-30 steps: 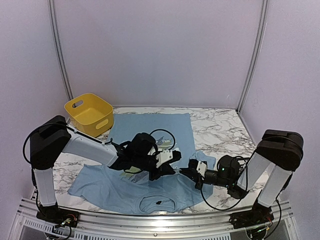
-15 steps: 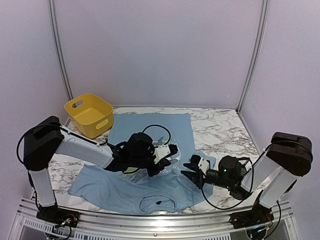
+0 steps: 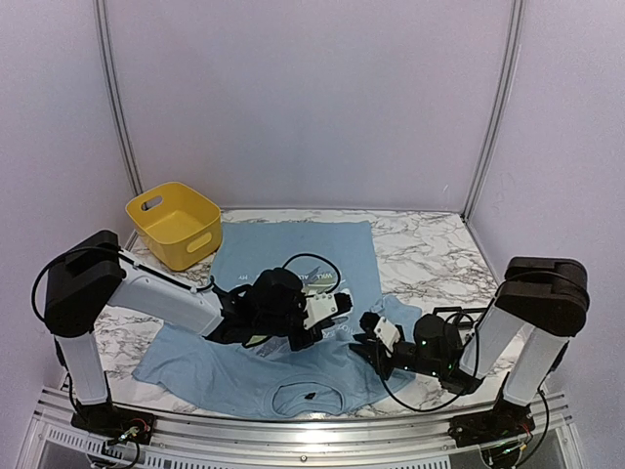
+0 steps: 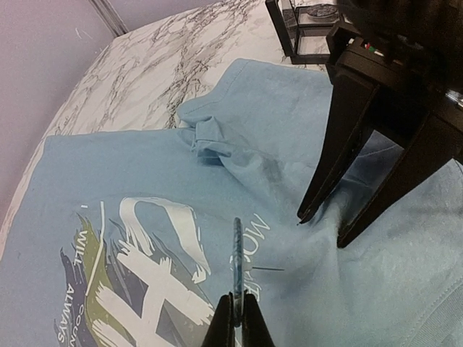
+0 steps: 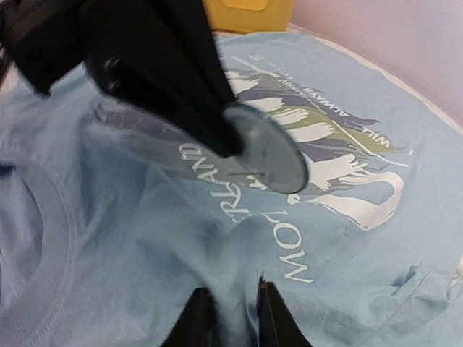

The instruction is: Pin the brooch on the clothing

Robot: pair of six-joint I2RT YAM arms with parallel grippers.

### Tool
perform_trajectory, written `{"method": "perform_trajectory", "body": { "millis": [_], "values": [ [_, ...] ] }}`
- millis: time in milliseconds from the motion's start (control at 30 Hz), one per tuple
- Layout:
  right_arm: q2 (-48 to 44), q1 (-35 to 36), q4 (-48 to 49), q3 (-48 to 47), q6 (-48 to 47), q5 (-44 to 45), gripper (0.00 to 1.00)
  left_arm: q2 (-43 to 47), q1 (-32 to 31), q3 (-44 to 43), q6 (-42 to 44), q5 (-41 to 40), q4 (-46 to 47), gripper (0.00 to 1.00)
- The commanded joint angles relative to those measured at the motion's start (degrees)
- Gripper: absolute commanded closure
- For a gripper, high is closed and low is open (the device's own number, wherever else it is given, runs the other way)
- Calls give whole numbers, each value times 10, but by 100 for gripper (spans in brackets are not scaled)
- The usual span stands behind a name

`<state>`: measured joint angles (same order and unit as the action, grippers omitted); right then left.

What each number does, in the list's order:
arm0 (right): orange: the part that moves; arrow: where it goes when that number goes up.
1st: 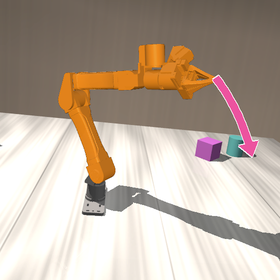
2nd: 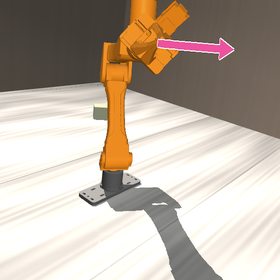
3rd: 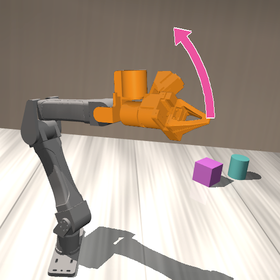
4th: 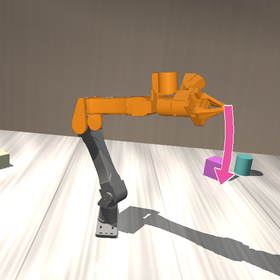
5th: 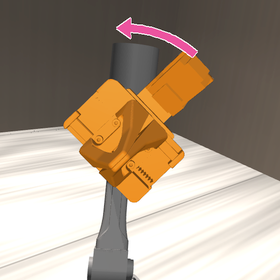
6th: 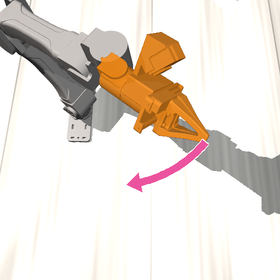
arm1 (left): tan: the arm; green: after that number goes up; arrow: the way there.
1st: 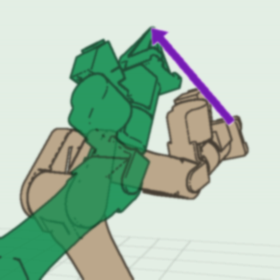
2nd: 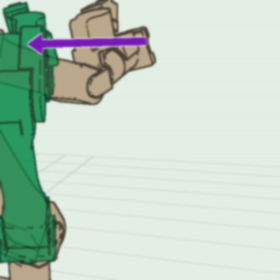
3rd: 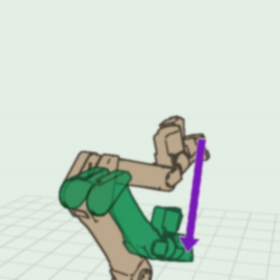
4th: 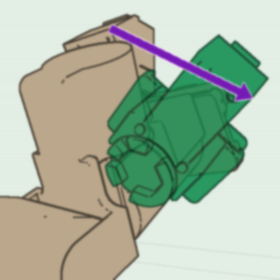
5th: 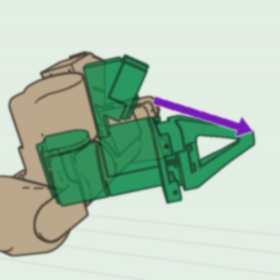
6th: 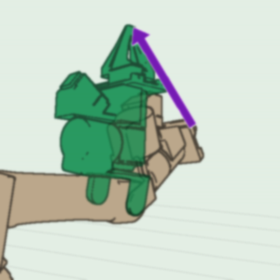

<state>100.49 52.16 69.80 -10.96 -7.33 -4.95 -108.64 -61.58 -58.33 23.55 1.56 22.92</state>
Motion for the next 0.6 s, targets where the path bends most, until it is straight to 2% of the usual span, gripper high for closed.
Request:
{"method": "perform_trajectory", "body": {
  "millis": [0, 100, 367, 567],
  "values": [
    [13, -5, 17, -3, 12, -8, 92, 7, -5, 4, 21, 10, 15, 100],
    [3, -8, 8, -3, 16, -37, 100, 0, -8, 0, 33, 3, 15, 100],
    [-59, -33, -22, 3, 47, -139, 100, -10, -16, -8, 64, 9, 14, 100],
    [-56, -53, -27, -8, 67, -178, 100, -24, -23, -16, 75, 4, 15, 100]
  ]
}}
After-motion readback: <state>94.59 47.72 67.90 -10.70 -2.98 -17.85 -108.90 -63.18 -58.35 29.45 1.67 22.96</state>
